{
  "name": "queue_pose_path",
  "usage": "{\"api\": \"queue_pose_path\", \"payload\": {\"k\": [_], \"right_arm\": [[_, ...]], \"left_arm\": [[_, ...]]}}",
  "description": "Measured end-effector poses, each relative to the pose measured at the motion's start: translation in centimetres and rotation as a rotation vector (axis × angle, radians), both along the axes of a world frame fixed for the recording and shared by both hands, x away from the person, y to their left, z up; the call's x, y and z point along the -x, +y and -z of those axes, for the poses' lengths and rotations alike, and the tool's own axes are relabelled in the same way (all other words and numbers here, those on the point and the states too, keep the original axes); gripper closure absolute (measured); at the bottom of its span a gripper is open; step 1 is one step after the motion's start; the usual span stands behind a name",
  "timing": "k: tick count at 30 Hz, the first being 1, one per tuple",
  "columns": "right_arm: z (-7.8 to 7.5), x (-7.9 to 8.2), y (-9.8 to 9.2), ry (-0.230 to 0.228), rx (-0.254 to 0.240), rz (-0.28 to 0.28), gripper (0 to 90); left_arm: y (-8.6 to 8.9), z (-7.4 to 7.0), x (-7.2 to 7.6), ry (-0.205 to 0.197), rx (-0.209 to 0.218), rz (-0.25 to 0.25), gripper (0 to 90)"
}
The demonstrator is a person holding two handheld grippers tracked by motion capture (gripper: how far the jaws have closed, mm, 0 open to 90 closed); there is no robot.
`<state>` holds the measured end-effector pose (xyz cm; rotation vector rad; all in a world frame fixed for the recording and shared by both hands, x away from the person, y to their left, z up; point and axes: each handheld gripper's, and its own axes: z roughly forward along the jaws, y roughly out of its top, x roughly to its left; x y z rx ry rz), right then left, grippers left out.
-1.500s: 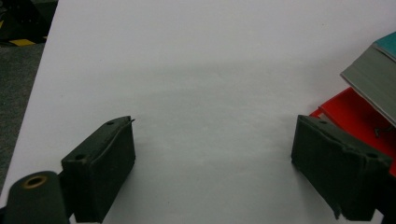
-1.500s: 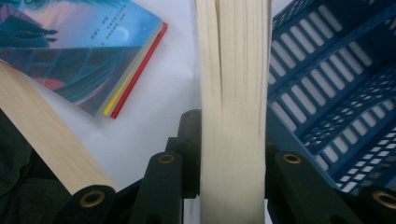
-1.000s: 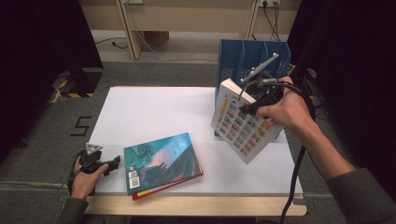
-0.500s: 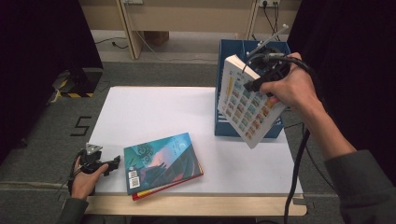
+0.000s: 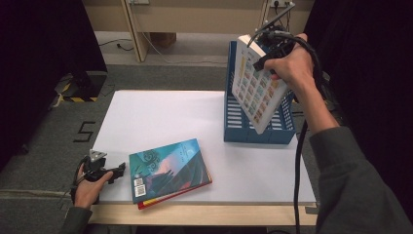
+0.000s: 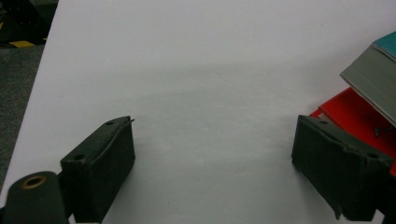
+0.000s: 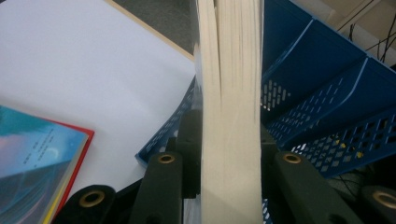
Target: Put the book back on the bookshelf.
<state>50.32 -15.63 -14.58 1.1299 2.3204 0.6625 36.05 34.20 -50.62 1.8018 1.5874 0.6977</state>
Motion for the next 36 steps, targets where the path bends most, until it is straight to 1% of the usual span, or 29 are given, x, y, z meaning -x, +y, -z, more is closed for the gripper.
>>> {"api": "queue_pose_path", "payload": {"k": [1, 2, 6, 8, 9, 12, 14, 16, 20, 21, 22, 23, 27, 30, 36], "right_arm": [[0.0, 0.0, 0.0, 0.000, 0.000, 0.000, 73.3], [0.0, -0.8, 0.1, -0.006, -0.012, 0.017, 73.3], [0.1, -2.3, 0.5, -0.008, -0.031, 0.044, 73.3], [0.1, -2.6, 0.6, -0.009, -0.036, 0.054, 73.3], [0.1, -3.3, 0.8, -0.010, -0.042, 0.066, 73.3], [0.1, -4.1, 1.0, -0.017, -0.053, 0.092, 73.3], [0.1, -4.6, 1.2, -0.015, -0.047, 0.109, 73.3], [0.2, -5.2, 1.3, -0.021, -0.058, 0.123, 73.3], [0.6, -6.2, 1.8, -0.022, -0.059, 0.139, 73.3], [0.7, -6.4, 1.9, -0.020, -0.067, 0.146, 73.3], [0.7, -6.4, 1.9, -0.020, -0.067, 0.146, 73.3], [0.9, -6.8, 2.0, -0.017, -0.075, 0.158, 73.3], [1.4, -7.7, 2.2, -0.017, -0.103, 0.178, 73.3], [1.8, -8.3, 2.4, -0.010, -0.109, 0.196, 73.3], [2.7, -9.2, 2.5, -0.010, -0.142, 0.232, 73.3]], "left_arm": [[0.0, 0.0, 0.0, 0.000, 0.000, 0.000, 12.1], [0.0, 0.0, 0.0, 0.001, 0.000, 0.001, 12.1], [0.0, 0.0, 0.0, -0.001, -0.001, 0.001, 12.0], [0.0, 0.0, 0.0, -0.001, -0.002, 0.002, 12.0], [0.0, 0.0, 0.0, -0.001, -0.002, 0.002, 12.0], [0.0, 0.0, 0.0, -0.001, -0.004, 0.002, 12.0], [0.0, 0.0, 0.0, -0.001, -0.004, 0.002, 12.0], [0.0, 0.0, 0.0, -0.001, -0.005, 0.002, 12.0], [0.0, 0.0, 0.0, 0.001, -0.005, 0.003, 11.9], [0.0, 0.0, 0.0, 0.001, -0.005, 0.003, 11.9], [0.0, 0.0, 0.0, 0.001, -0.005, 0.003, 11.9], [0.0, 0.0, 0.0, 0.001, -0.005, 0.003, 12.0], [0.0, 0.0, 0.0, 0.001, -0.005, 0.003, 12.0], [0.0, 0.0, 0.0, 0.000, -0.005, 0.003, 11.9], [0.0, 0.0, 0.0, -0.001, -0.006, 0.002, 11.9]]}}
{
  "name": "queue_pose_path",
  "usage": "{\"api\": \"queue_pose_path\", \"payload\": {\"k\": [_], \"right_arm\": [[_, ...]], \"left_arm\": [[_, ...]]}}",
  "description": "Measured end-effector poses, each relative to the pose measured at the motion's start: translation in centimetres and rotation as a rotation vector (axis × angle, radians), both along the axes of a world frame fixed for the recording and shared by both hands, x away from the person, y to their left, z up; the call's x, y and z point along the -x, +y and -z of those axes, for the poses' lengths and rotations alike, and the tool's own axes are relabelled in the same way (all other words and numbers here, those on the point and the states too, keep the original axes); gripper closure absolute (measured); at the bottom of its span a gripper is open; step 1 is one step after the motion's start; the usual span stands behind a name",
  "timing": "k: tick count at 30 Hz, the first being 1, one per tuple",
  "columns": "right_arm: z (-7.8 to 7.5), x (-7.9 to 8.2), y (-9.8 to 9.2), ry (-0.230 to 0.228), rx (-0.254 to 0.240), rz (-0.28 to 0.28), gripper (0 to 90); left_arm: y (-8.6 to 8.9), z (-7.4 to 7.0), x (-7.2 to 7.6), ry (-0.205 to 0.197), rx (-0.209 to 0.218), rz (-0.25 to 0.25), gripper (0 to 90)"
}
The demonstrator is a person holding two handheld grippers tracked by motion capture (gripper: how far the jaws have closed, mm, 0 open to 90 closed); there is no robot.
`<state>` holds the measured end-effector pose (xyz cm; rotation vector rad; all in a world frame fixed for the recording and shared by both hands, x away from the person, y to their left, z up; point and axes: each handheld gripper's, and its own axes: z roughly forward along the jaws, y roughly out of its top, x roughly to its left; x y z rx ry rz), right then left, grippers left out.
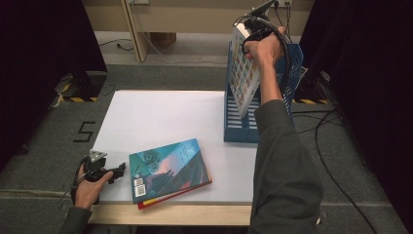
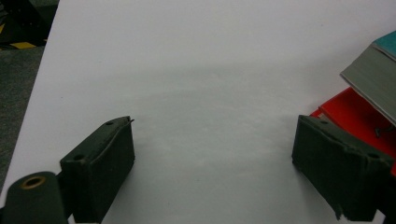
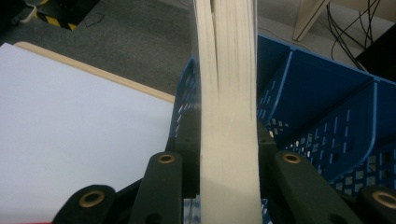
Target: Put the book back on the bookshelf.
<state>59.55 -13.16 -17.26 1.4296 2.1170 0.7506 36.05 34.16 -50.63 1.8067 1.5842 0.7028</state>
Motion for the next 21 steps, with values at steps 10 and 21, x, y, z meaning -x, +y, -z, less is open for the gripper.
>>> {"api": "queue_pose_path", "payload": {"k": [10, 21], "right_arm": [[2.6, -1.2, 0.4, 0.022, -0.029, 0.039, 73.2], [5.9, -2.7, 0.5, 0.054, -0.052, 0.059, 73.2]], "left_arm": [[0.0, 0.0, 0.0, 0.000, -0.001, 0.000, 11.9], [0.0, 0.0, 0.0, 0.001, -0.001, 0.000, 11.7]]}}
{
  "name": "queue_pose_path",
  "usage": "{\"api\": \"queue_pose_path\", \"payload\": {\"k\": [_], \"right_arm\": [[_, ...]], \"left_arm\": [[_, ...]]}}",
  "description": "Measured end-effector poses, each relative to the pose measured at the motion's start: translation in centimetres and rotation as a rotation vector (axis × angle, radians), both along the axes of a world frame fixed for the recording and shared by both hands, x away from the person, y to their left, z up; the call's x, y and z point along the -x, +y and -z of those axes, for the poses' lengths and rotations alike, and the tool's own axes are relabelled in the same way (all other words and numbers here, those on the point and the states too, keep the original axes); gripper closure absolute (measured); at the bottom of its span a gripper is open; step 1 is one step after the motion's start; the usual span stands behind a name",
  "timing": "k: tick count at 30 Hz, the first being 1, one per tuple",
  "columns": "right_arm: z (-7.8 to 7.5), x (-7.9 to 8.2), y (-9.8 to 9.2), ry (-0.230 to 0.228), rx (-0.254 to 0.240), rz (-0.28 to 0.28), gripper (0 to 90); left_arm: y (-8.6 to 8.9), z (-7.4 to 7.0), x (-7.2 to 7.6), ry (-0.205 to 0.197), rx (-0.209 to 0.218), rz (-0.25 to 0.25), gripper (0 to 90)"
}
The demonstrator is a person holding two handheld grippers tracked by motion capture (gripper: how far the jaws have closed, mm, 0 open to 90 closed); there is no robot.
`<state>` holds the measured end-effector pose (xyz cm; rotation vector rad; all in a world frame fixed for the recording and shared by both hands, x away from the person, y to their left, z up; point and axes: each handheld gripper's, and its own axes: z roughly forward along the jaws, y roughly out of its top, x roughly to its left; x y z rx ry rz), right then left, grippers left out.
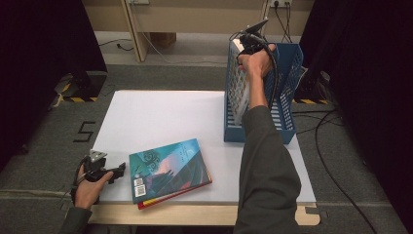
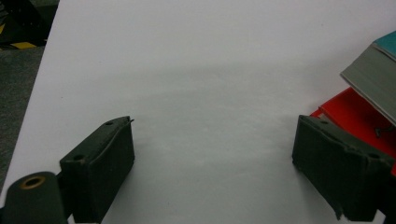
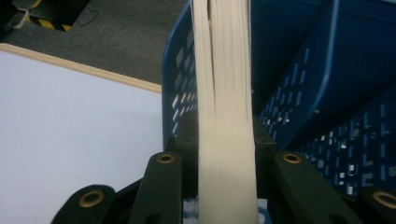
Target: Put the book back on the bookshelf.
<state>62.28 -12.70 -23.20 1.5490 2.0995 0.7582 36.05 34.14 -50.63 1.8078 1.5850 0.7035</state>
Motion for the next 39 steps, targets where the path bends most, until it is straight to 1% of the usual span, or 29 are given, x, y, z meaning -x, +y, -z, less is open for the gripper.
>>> {"api": "queue_pose_path", "payload": {"k": [9, 12, 13, 14, 16, 18, 20, 22, 23, 24, 25, 26, 27, 28, 29, 30, 32, 34, 36, 37, 38, 39], "right_arm": [[2.0, -0.9, 0.4, 0.015, 0.007, 0.011, 72.7], [2.2, -1.0, 0.6, 0.002, 0.007, 0.009, 72.3], [2.2, -0.9, 0.7, -0.002, 0.014, 0.009, 71.3], [2.2, -0.8, 0.7, -0.016, 0.007, 0.000, 69.7], [1.9, -0.6, 0.7, -0.038, -0.031, -0.010, 66.5], [1.6, -0.2, 0.6, -0.046, -0.027, -0.027, 64.4], [1.5, 0.2, 0.4, -0.036, -0.020, -0.047, 62.4], [1.3, 0.5, 0.2, -0.053, -0.044, -0.064, 58.8], [1.3, 0.5, 0.2, -0.053, -0.044, -0.064, 58.8], [1.3, 0.9, -0.2, -0.061, -0.069, -0.075, 55.9], [1.3, 0.9, -0.2, -0.061, -0.069, -0.075, 55.9], [1.4, 1.3, -0.4, -0.062, -0.065, -0.108, 54.0], [1.4, 1.3, -0.4, -0.062, -0.065, -0.108, 54.0], [1.3, 1.9, -0.8, -0.083, -0.072, -0.122, 53.9], [1.4, 2.2, -1.1, -0.087, -0.080, -0.137, 53.2], [1.5, 2.5, -1.4, -0.081, -0.088, -0.149, 52.0], [1.7, 3.3, -1.8, -0.082, -0.090, -0.173, 50.9], [1.9, 4.0, -2.2, -0.100, -0.096, -0.198, 50.9], [2.0, 4.7, -2.6, -0.107, -0.094, -0.212, 51.1], [2.0, 4.7, -2.6, -0.107, -0.094, -0.212, 51.1], [2.3, 5.3, -3.0, -0.114, -0.103, -0.224, 52.0], [2.3, 5.3, -3.0, -0.114, -0.103, -0.224, 52.0]], "left_arm": [[0.0, 0.0, 0.0, -0.001, 0.000, 0.000, 11.8], [0.0, 0.0, 0.0, -0.002, -0.001, -0.002, 11.8], [0.0, 0.0, 0.0, -0.002, -0.002, -0.002, 11.8], [0.0, 0.0, 0.0, -0.001, -0.002, -0.002, 11.8], [0.0, 0.0, 0.0, -0.003, -0.002, -0.003, 11.8], [-0.1, 0.0, 0.0, -0.003, -0.003, -0.004, 11.8], [-0.1, 0.0, 0.0, -0.003, -0.002, -0.005, 11.8], [-0.1, 0.0, 0.0, -0.005, -0.001, -0.006, 11.8], [-0.1, 0.0, 0.0, -0.005, -0.001, -0.006, 11.8], [-0.1, 0.0, 0.1, -0.005, -0.001, -0.007, 11.8], [-0.1, 0.0, 0.1, -0.005, -0.001, -0.007, 11.8], [-0.1, 0.0, 0.0, -0.004, -0.001, -0.006, 11.8], [-0.1, 0.0, 0.0, -0.004, -0.001, -0.006, 11.8], [-0.1, 0.0, 0.1, -0.004, -0.001, -0.007, 11.8], [-0.1, 0.0, 0.1, -0.004, -0.001, -0.007, 11.8], [-0.1, 0.0, 0.1, -0.004, -0.001, -0.007, 11.8], [-0.1, 0.0, 0.1, -0.005, -0.001, -0.007, 11.8], [-0.1, 0.0, 0.1, -0.005, -0.001, -0.008, 11.8], [-0.1, 0.1, 0.1, -0.006, -0.001, -0.008, 11.8], [-0.1, 0.1, 0.1, -0.006, -0.001, -0.008, 11.8], [-0.1, 0.1, 0.1, -0.006, -0.001, -0.008, 11.8], [-0.1, 0.1, 0.1, -0.006, -0.001, -0.008, 11.8]]}}
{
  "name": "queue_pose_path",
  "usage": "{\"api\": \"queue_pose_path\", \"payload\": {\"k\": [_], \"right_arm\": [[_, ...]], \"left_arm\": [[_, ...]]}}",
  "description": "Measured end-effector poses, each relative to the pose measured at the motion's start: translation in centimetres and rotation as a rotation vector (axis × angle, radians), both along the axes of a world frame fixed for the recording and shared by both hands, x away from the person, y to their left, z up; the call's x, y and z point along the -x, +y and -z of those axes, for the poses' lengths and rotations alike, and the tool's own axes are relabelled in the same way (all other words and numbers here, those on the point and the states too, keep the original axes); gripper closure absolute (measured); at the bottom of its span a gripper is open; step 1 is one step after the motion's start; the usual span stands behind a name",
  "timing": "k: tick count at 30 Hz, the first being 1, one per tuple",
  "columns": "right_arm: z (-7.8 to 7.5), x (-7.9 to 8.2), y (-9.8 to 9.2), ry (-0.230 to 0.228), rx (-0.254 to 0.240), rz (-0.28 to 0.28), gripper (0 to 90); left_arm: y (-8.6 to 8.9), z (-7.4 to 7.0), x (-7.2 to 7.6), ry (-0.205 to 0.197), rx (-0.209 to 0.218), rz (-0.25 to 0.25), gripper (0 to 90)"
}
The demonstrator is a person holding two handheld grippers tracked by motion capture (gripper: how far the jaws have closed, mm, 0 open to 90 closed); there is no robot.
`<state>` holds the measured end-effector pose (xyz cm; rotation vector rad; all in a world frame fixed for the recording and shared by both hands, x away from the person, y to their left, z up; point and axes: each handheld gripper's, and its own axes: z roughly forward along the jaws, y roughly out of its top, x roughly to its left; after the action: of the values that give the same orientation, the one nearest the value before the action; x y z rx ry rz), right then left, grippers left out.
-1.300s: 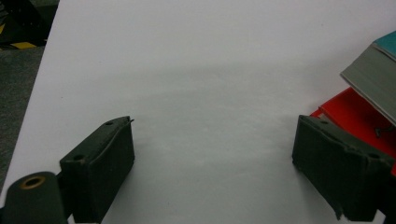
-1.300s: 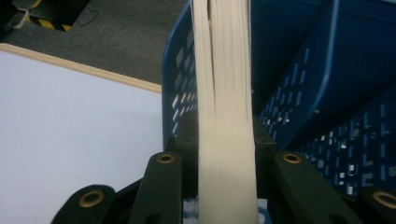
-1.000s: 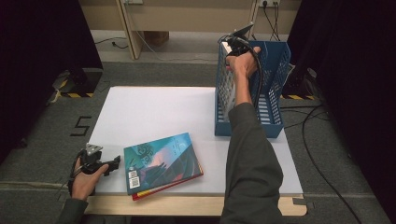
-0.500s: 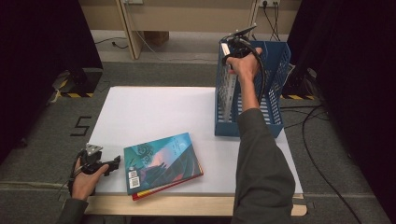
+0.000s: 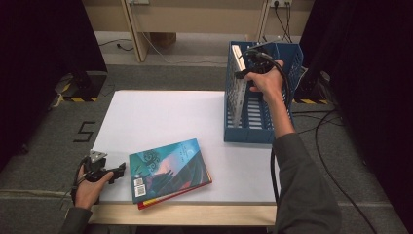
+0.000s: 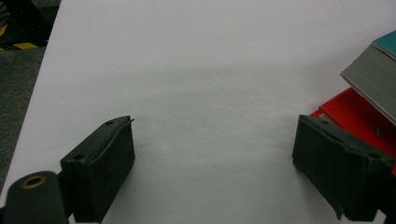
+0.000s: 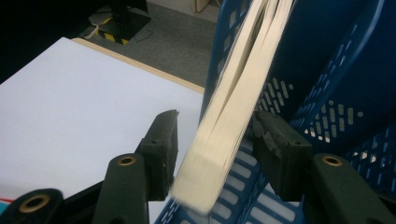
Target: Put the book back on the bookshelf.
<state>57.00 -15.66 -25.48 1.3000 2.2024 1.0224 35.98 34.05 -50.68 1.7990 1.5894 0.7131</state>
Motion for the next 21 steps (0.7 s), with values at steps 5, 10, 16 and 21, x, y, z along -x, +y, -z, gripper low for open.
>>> {"api": "queue_pose_path", "payload": {"k": [5, 10, 16, 21], "right_arm": [[1.4, 1.1, -0.6, 0.004, 0.010, -0.045, 54.8], [2.3, 1.4, -0.7, 0.012, 0.014, -0.061, 58.2], [2.8, 1.4, 0.0, -0.004, 0.028, -0.082, 62.4], [2.8, 1.2, 1.8, -0.014, 0.054, -0.097, 62.2]], "left_arm": [[0.0, 0.0, 0.0, -0.001, 0.000, -0.002, 11.8], [0.0, 0.0, 0.0, -0.001, 0.000, -0.002, 11.8], [0.0, 0.0, 0.0, -0.001, 0.000, -0.002, 11.8], [0.0, 0.0, 0.0, -0.001, 0.000, -0.002, 11.8]]}}
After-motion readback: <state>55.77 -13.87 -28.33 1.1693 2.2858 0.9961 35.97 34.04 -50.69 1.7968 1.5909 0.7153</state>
